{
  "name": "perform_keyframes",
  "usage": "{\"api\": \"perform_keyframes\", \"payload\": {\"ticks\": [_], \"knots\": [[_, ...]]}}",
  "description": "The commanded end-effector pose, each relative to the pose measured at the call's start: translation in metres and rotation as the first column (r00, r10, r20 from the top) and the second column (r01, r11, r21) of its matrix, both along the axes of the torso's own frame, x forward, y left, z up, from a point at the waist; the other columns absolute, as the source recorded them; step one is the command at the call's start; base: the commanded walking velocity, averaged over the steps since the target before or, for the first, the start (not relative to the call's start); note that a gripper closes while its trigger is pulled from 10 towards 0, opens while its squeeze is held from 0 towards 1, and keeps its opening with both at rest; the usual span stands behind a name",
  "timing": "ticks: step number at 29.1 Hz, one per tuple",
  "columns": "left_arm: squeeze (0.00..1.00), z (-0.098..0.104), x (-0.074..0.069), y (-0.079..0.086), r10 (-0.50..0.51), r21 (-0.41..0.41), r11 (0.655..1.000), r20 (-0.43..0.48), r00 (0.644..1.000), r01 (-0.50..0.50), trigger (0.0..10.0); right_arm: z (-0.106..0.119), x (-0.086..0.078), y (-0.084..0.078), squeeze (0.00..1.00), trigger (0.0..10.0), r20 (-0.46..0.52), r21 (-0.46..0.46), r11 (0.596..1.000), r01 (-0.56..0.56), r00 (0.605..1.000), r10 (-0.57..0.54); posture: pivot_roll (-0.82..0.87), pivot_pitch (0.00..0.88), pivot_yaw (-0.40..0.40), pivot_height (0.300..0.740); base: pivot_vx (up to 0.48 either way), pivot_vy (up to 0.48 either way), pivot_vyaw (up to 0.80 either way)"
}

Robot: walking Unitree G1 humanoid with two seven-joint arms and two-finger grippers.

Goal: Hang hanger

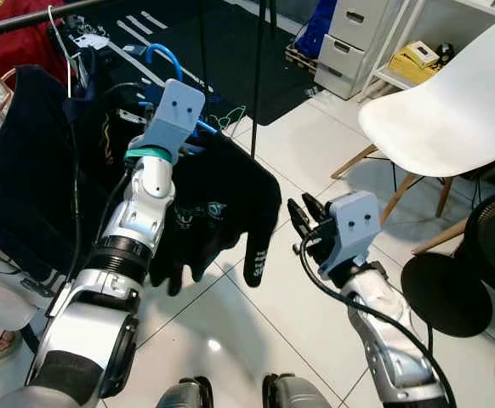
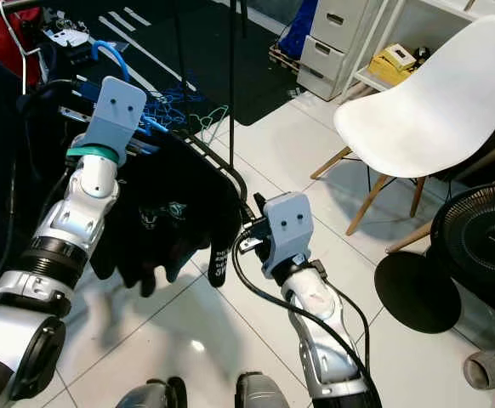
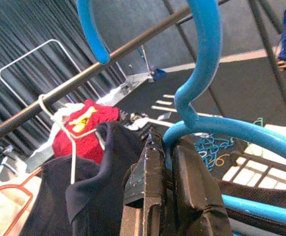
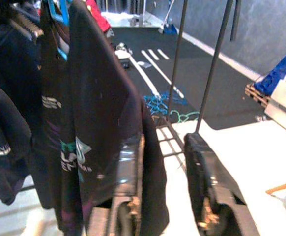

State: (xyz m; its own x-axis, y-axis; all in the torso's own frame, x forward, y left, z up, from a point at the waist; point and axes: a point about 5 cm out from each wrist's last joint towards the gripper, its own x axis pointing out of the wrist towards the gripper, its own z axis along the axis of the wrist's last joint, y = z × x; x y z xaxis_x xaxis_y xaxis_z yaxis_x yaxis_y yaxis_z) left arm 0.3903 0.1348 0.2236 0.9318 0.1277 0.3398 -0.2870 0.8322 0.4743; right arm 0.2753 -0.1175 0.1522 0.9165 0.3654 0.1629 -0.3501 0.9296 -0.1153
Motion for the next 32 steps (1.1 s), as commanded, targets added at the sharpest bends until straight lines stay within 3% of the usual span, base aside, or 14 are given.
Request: {"api": "perform_keyframes", "payload": {"ticks": [1, 11, 12, 19, 20, 21, 22, 32], "knots": [[0.0, 0.002, -0.003, -0.005, -0.023, -0.008, 1.0, 0.028, 0.999, 0.024, 10.0, -0.005, 0.0, -0.004, 1.0, 10.0, -0.023, 0.008, 1.0, 0.003, 1.0, -0.003, -0.17, 0.062, 0.039, 0.74, 0.0, 0.0, 0.0], [0.0, 0.009, -0.004, -0.013, -0.054, -0.024, 0.998, 0.059, 0.997, 0.056, 10.0, -0.014, 0.003, 0.002, 1.0, 10.0, -0.074, 0.022, 0.998, -0.054, 0.996, 0.056, -0.17, 0.062, 0.042, 0.74, 0.0, 0.0, 0.0], [0.0, 0.013, -0.006, -0.014, -0.065, -0.025, 0.997, 0.073, 0.995, 0.067, 10.0, -0.015, 0.007, 0.005, 0.0, 10.0, -0.082, 0.003, 0.997, -0.082, 0.993, 0.082, -0.16, 0.062, 0.043, 0.74, 0.0, 0.0, 0.0], [0.0, 0.017, -0.009, -0.013, -0.069, -0.033, 0.997, 0.091, 0.993, 0.072, 10.0, -0.013, 0.016, 0.003, 0.0, 10.0, -0.072, -0.016, 0.996, -0.088, 0.994, 0.087, -0.15, 0.061, 0.039, 0.74, 0.0, 0.0, 0.0], [0.0, 0.017, -0.01, -0.013, -0.07, -0.034, 0.997, 0.093, 0.993, 0.073, 10.0, -0.013, 0.018, 0.003, 0.0, 4.5, -0.069, -0.018, 0.996, -0.089, 0.994, 0.087, -0.15, 0.061, 0.039, 0.74, 0.0, 0.0, 0.0], [0.0, 0.017, -0.01, -0.013, -0.07, -0.034, 0.997, 0.093, 0.993, 0.073, 10.0, -0.013, 0.018, 0.003, 0.0, 4.5, -0.069, -0.018, 0.996, -0.089, 0.994, 0.087, -0.15, 0.061, 0.039, 0.74, 0.0, 0.0, 0.0], [0.0, 0.017, -0.01, -0.013, -0.069, -0.034, 0.997, 0.094, 0.993, 0.073, 10.0, -0.012, 0.021, 0.003, 0.0, 0.0, -0.063, -0.02, 0.996, -0.091, 0.994, 0.089, -0.15, 0.06, 0.038, 0.74, 0.0, 0.0, 0.0], [0.0, 0.015, -0.01, -0.012, -0.064, -0.032, 0.997, 0.089, 0.994, 0.067, 10.0, -0.005, 0.024, 0.002, 0.0, 0.0, -0.022, -0.026, 0.996, -0.084, 0.996, 0.083, -0.15, 0.059, 0.04, 0.74, 0.0, 0.0, 0.0]]}}
